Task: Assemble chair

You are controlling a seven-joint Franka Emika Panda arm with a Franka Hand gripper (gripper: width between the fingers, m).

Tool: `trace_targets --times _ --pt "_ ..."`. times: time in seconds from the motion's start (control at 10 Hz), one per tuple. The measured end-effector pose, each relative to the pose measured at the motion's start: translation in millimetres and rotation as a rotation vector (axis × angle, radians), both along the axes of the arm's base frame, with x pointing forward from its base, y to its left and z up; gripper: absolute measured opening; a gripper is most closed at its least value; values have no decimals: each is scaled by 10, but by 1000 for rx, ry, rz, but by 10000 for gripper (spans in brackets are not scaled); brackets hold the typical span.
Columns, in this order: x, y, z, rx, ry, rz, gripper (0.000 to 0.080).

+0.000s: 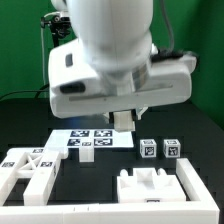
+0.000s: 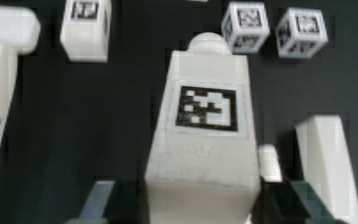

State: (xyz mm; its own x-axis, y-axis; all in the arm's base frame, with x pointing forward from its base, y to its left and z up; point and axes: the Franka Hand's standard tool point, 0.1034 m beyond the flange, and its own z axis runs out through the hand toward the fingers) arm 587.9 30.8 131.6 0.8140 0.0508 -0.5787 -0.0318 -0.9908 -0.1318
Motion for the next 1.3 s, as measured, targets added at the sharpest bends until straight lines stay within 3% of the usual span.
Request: trace_targets --times 0.4,0.7,0.8,0.9,1.1,1.3 --pt "176 -34 11 -32 -308 -34 279" --pt "484 159 374 -65 -524 52 279" --pt "524 211 416 -64 -576 52 279" --pt "586 194 402 -64 -669 39 279" --pt "562 207 368 -75 -702 61 279" --pt "606 481 248 -102 -770 198 279"
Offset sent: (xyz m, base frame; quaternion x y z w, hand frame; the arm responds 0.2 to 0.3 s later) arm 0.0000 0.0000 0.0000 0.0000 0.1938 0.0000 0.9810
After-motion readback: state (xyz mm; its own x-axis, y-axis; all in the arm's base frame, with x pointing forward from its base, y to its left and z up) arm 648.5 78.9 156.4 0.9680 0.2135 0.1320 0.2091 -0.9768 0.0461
